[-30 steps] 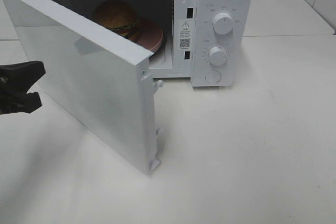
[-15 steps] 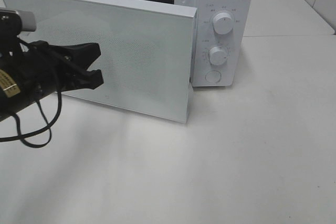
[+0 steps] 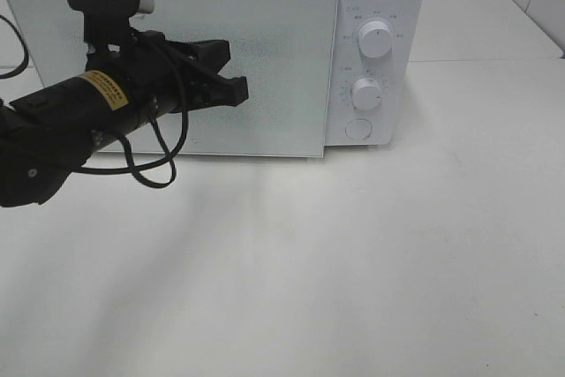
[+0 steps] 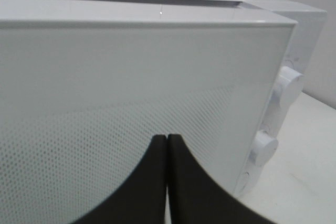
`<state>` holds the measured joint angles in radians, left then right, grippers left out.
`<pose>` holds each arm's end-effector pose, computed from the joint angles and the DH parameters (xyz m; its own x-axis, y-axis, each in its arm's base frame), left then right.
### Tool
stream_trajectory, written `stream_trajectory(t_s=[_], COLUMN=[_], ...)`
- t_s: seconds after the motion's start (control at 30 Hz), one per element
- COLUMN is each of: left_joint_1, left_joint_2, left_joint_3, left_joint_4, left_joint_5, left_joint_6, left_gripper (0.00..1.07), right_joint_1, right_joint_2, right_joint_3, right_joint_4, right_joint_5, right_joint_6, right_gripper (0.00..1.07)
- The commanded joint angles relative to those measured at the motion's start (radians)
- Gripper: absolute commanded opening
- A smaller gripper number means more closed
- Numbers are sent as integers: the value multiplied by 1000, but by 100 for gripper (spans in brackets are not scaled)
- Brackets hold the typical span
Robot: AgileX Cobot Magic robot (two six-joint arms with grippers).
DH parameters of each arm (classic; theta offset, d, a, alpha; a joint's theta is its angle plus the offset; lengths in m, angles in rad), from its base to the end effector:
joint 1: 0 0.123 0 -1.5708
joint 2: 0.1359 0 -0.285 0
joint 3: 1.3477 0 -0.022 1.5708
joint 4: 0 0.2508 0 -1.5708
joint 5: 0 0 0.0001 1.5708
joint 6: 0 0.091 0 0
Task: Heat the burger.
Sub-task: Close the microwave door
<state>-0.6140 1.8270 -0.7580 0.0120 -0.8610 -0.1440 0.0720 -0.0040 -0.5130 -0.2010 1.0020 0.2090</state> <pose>0.2912 -0.2063 0.1790 -0.1768 -0.0414 -0.9834 0.5647 0.8140 -0.1359 -0.0045 -0.0157 0.2870 -0.3676 0.0718 -0.9272 0.1216 0.9922 0.0287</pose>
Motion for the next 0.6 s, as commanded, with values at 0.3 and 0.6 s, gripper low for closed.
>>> stream_trajectory(t_s=[0.3,0.6], left_joint_1=[-5,-5], left_joint_2=[101,177], left_joint_3=[-187,-313], left_joint_4=[-28,-36], left_joint_5=[75,118], left_joint_6=[-2,2], left_gripper=[0,0], right_joint_1=[-7,-7], right_joint_2=[-24,-24], right_joint_3=[-1,-1], right_joint_4=[1,1], right_joint_5=[0,0], right_joint_6=[9,9], right_gripper=[76,76])
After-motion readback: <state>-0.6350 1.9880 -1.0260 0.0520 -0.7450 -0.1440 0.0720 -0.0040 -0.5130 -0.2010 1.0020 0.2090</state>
